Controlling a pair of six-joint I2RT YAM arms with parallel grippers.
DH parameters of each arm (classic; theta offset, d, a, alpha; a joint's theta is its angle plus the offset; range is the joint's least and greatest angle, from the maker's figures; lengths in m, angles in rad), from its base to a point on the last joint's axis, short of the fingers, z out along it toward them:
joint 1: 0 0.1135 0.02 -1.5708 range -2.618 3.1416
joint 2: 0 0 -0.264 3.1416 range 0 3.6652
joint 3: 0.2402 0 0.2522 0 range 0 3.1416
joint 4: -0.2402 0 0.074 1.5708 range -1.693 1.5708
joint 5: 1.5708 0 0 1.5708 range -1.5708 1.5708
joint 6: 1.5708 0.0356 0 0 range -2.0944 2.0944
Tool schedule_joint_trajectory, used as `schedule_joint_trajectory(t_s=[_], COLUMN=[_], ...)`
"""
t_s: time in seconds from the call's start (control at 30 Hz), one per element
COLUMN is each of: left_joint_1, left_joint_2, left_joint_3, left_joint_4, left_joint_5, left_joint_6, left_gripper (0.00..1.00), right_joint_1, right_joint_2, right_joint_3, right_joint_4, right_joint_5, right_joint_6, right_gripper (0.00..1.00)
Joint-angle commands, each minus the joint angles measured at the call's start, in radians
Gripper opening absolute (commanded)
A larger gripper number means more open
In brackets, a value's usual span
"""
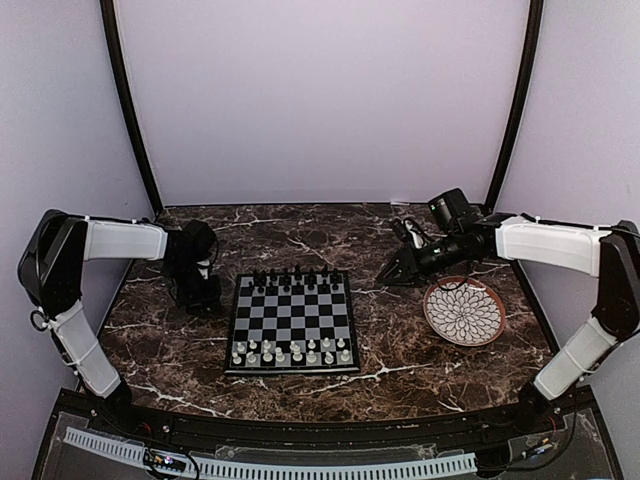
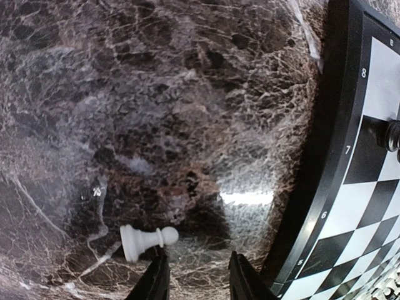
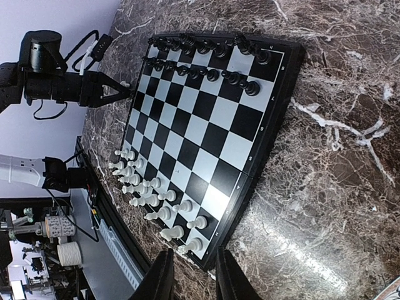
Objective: Set up the chess pieces on the board
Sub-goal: Pick up the pawn from the center of the board.
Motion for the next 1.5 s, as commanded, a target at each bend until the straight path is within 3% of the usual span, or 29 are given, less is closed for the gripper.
schedule_joint_trajectory(t_s=[0.0, 0.17, 0.37, 0.5, 0.93, 1.27, 1.47], left_joint_1=[-0.001, -0.001, -0.001, -0.001, -0.002, -0.002, -0.002], left_joint_2=[0.002, 0.006, 0.106, 0.196, 0.19, 0.148, 0.153], left_joint_3=[0.017, 0.136, 0.257, 0.293, 0.221, 0.148, 0.146], left_joint_4=[0.001, -0.036, -0.073, -0.102, -0.103, -0.085, -0.072], left_joint_5=[-0.002, -0.021, -0.084, -0.065, -0.049, -0.035, -0.05], left_joint_6=[0.055, 0.158, 0.398, 0.474, 0.304, 0.272, 0.265], left_gripper=[0.35, 0.33, 0.43, 0.44, 0.45, 0.34, 0.33], right_joint_1=[0.0, 0.0, 0.0, 0.0, 0.0, 0.0, 0.0], right_joint_2=[0.015, 0.034, 0.056, 0.069, 0.041, 0.028, 0.023], right_joint_3=[0.033, 0.046, 0.072, 0.1, 0.045, 0.031, 0.014], right_joint_4=[0.006, 0.009, -0.016, -0.058, -0.009, 0.001, 0.013], right_joint_5=[-0.013, -0.02, -0.027, -0.022, -0.027, -0.027, -0.03], right_joint_6=[-0.021, -0.022, -0.038, -0.065, -0.024, -0.02, -0.013], right_gripper=[0.25, 0.25, 0.25, 0.25, 0.25, 0.24, 0.24])
